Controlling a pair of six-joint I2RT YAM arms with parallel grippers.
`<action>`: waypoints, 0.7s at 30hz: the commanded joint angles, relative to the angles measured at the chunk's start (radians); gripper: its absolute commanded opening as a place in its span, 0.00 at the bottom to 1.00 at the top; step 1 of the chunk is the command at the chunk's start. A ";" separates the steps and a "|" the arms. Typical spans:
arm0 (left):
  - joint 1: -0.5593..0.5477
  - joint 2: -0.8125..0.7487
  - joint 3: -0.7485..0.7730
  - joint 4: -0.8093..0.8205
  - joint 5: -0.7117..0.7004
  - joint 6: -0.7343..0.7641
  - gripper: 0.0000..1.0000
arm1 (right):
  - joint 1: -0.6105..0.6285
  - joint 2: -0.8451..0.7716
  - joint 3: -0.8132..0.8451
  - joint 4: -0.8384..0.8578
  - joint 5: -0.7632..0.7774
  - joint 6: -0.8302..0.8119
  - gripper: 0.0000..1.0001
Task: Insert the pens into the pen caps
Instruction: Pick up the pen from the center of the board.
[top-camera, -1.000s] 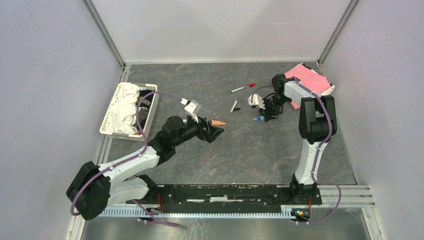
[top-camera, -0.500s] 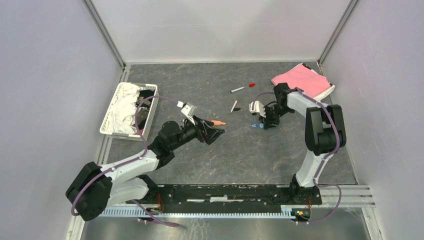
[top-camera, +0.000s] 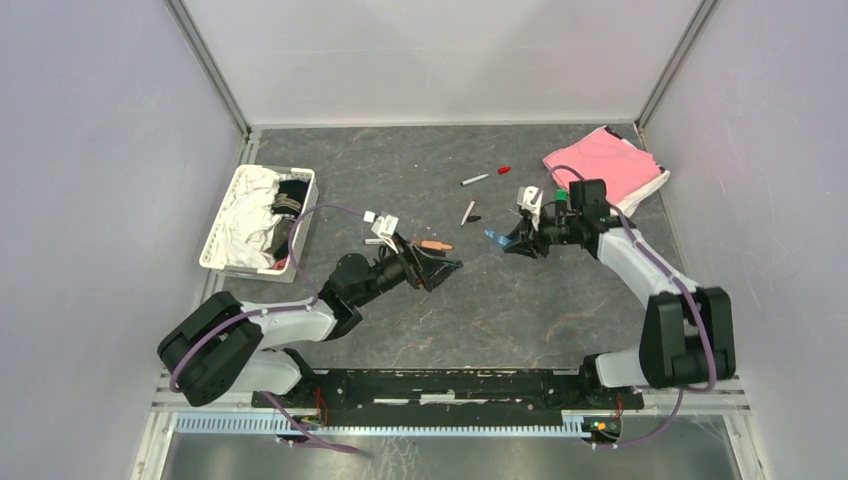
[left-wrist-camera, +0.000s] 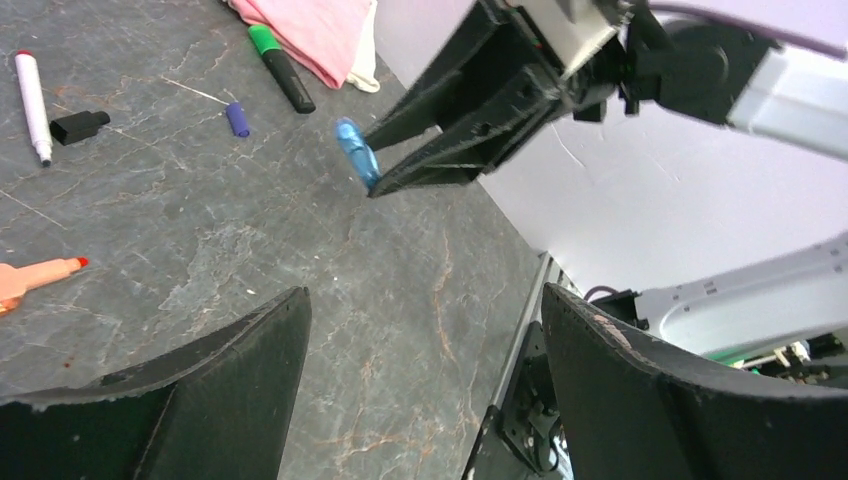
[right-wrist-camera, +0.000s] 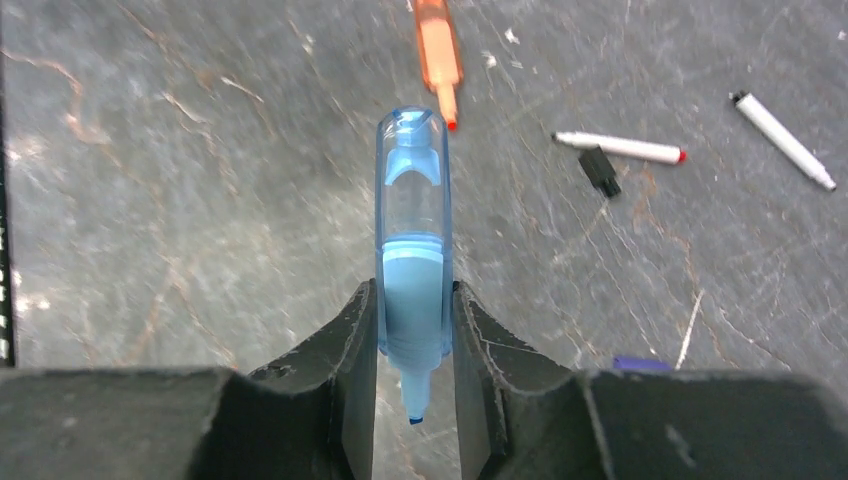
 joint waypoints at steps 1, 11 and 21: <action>-0.096 0.027 0.060 0.052 -0.256 -0.032 0.90 | 0.000 -0.154 -0.148 0.400 -0.142 0.386 0.00; -0.217 0.249 0.226 0.147 -0.542 0.042 0.80 | 0.000 -0.255 -0.371 0.928 -0.145 0.968 0.00; -0.223 0.321 0.333 0.072 -0.531 0.068 0.69 | 0.000 -0.267 -0.407 1.021 -0.145 1.060 0.00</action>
